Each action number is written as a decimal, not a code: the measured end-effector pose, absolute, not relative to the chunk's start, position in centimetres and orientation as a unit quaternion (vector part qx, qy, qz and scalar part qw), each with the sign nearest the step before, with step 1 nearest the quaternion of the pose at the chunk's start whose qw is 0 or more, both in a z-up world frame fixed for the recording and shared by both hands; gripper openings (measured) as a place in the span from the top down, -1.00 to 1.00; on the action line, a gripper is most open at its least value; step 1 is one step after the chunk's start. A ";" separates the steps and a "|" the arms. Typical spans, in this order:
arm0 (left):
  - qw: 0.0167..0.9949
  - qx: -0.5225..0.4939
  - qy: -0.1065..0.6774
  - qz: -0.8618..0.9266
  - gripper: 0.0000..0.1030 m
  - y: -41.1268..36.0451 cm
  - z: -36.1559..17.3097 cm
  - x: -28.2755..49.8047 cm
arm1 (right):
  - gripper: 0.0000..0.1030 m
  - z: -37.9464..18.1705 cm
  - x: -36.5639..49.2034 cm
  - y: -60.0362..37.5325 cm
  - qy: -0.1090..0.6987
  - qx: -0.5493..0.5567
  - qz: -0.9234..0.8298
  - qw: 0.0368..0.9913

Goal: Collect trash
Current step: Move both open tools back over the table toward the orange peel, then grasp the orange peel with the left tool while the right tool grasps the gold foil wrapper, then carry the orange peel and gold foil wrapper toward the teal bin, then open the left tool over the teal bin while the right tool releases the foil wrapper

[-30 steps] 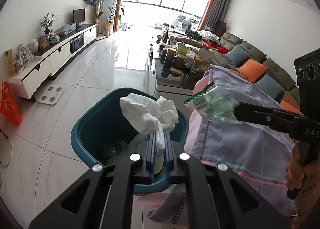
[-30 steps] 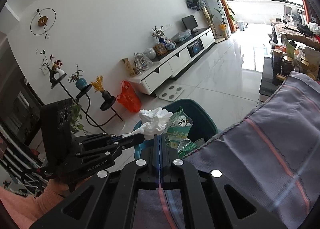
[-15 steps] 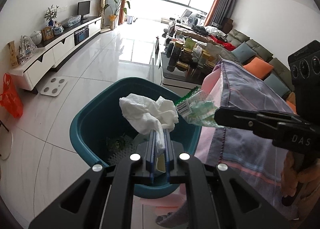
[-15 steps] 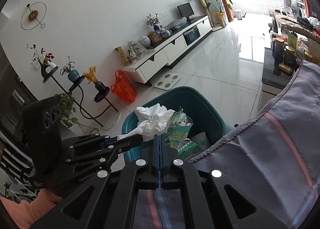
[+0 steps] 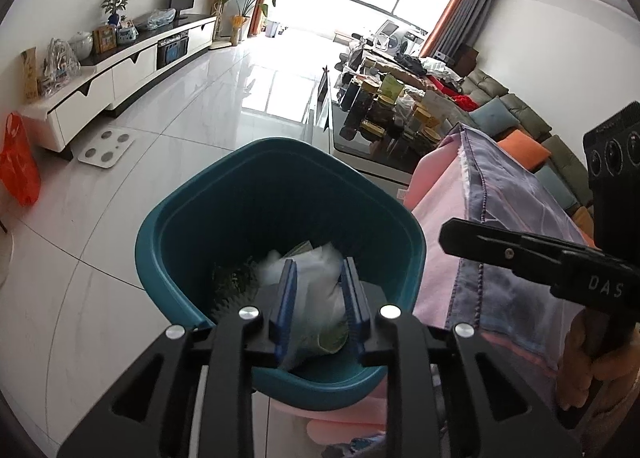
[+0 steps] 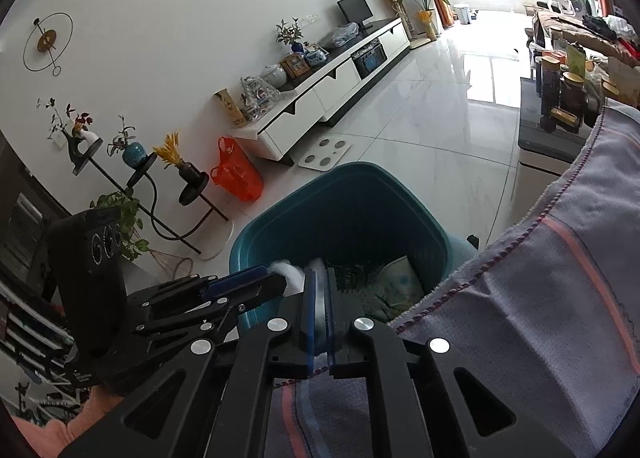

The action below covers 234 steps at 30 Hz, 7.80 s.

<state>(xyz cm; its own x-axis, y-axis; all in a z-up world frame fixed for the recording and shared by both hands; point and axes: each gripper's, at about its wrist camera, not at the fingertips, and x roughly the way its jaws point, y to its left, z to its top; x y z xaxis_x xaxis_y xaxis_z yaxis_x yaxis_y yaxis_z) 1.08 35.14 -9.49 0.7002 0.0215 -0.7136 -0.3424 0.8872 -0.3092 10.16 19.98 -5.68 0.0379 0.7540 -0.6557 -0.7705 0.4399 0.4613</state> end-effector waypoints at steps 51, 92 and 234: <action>0.851 -0.018 0.394 -0.345 -0.13 -6.6 -5.6 7.9 | -0.23 -4.0 10.3 -27.0 0.367 0.148 0.168 0.903; 0.857 -0.070 0.420 -0.290 0.74 -0.7 -5.9 8.2 | 0.95 -4.2 9.9 -26.6 0.354 0.208 0.222 0.885; 0.872 -0.246 0.406 0.121 0.53 35.9 -10.8 1.8 | 0.78 -7.0 13.6 20.8 0.482 0.043 0.455 0.748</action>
